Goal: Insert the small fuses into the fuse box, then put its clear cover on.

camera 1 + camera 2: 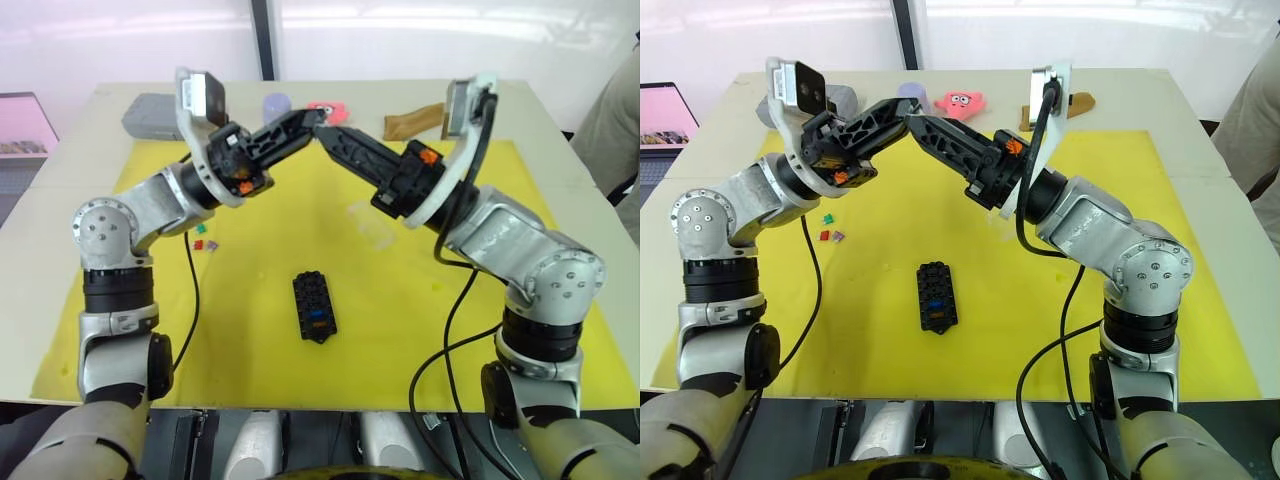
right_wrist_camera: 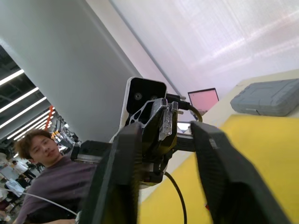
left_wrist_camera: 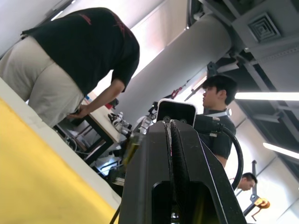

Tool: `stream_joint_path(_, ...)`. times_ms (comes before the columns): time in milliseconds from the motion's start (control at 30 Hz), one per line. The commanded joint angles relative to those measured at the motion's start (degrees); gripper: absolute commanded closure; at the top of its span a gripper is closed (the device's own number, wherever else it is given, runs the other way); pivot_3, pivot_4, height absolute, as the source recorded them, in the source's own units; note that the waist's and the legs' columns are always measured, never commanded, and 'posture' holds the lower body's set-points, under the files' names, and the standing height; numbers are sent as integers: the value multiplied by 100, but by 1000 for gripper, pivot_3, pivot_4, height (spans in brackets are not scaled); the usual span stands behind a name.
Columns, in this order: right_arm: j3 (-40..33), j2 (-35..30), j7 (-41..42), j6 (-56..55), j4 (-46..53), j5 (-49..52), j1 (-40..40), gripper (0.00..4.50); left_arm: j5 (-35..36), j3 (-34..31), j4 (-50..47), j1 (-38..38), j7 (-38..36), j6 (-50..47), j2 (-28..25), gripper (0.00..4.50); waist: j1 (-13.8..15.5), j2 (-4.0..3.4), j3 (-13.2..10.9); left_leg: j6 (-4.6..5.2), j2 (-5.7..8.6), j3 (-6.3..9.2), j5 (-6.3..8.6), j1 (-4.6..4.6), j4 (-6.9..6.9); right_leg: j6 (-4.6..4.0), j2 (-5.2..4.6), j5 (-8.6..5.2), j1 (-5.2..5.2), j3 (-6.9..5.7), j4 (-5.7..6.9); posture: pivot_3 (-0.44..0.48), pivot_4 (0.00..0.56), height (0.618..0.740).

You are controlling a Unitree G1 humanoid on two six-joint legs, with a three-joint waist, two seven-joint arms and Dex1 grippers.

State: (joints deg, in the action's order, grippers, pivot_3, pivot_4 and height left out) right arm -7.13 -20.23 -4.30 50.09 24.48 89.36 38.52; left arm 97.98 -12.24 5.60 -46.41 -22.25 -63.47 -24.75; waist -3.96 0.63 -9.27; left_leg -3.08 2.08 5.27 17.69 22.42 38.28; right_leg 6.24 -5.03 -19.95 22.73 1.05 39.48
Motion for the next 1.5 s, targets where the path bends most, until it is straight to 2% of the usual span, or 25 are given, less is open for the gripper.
stream_joint_path(33, -45, -42, -29, -156, 112, 261, 82, 4433, 38, -131, -123, -102, -42, 14, -15, 4500, -1, 0, 0, 0, 0, 0, 0, 0, 0, 0, 0, 0, 0, 0, 0, 0, 150, 740)
stream_joint_path(233, 12, -102, -47, -204, 155, 372, 91, 4433, 19, -126, -149, -81, -38, 4, -15, 4500, 0, 0, 0, 0, 0, 0, 0, 0, 0, 0, 0, 0, 0, 0, 0, 0, 150, 740)
stream_joint_path(333, 17, -175, -57, -188, 178, 512, 91, 4500, -14, -161, -95, -23, -207, -171, -242, 3490, 0, 0, 0, 0, 0, 0, 0, 0, 0, 0, 0, 0, 0, 0, 0, 0, 150, 740)
stream_joint_path(367, 19, -205, -53, -181, 183, 541, 89, 4500, -58, -172, -86, -7, -274, -224, -331, 3010, -9, 0, 0, 0, 0, 0, 0, 0, 0, 0, 1, 0, 0, 0, 0, 0, 150, 740)
stream_joint_path(500, 3, -602, 140, 8, 181, 672, 28, 4500, -1153, -41, -465, 285, -1352, -318, -1322, 962, -31, 0, 0, 0, -2, -2, 0, -1, -4, 0, 8, 0, 4, 3, 0, 0, 150, 740)
stream_joint_path(567, 5, -767, 226, 47, 151, 735, 17, 4500, -1603, 94, -638, 381, -1830, -237, -1615, 47, -19, -1, 0, 0, -4, -4, 0, -1, -7, 0, 11, 0, 6, 4, -2, 0, 150, 740)
stream_joint_path(633, 71, -1337, 798, 448, 134, 514, 29, 4500, -2368, 358, -1135, 791, -2918, 12, -2386, 47, -4, -1, -1, 0, -4, -2, 0, -1, -7, 0, 9, 0, 3, 4, -4, 0, 150, 740)
stream_joint_path(700, 216, -1846, 1447, 754, 200, 112, 38, 4500, -3061, 593, -1587, 1183, -3783, 463, -2930, 47, 0, -6, -4, 1, -3, -5, 0, -1, -14, 0, 7, 0, -1, 6, -20, 0, 150, 740)
stream_joint_path(800, 698, -2551, 2706, 868, 579, -932, -3, 4500, -3876, 936, -2211, 1760, -4668, 1182, -3406, 47, 35, -7, -4, 3, -3, -4, 1, -1, -13, 0, 7, 0, -4, 5, -26, 0, 150, 740)
stream_joint_path(867, 1011, -2859, 3370, 731, 778, -1610, -49, 4500, -4271, 1026, -2528, 2051, -4963, 1605, -3499, 47, 56, -7, -5, 4, -6, -3, 2, -1, -13, 0, 9, 0, -6, 5, -27, 0, 150, 740)
stream_joint_path(1067, 2034, -3240, 4723, -127, 1124, -3653, -290, 4500, -6022, 1426, -2815, 2804, -5225, 3462, -3326, 47, 139, -5, -5, 36, -9, -9, 20, -1, -9, 0, 8, 0, -7, 7, -27, 0, 150, 740)
stream_joint_path(1200, 3157, -3317, 5369, -1387, 969, -5688, -376, 4500, -6928, 1778, -2741, 2875, -4587, 4130, -2756, 47, 179, -2, -6, 37, -6, -9, 21, 1, -3, 0, 3, 0, -10, 5, -28, 0, 150, 740)
stream_joint_path(1300, 3253, -3099, 5552, -1625, 747, -6061, -406, 4500, -7392, 1965, -2669, 2942, -4703, 4606, -2691, 47, 170, 1, -8, 32, -3, -12, 17, 3, 1, 10, 2, 5, -9, 7, -30, 0, 150, 740)
stream_joint_path(1500, 3389, -2791, 5856, -1861, 515, -6660, -448, 4500, -7561, 2074, -2646, 2904, -4663, 4605, -2546, 47, 153, 1, -8, 20, -7, -11, 11, 1, 0, 10, 3, 5, -9, 7, -29, 0, 150, 740)
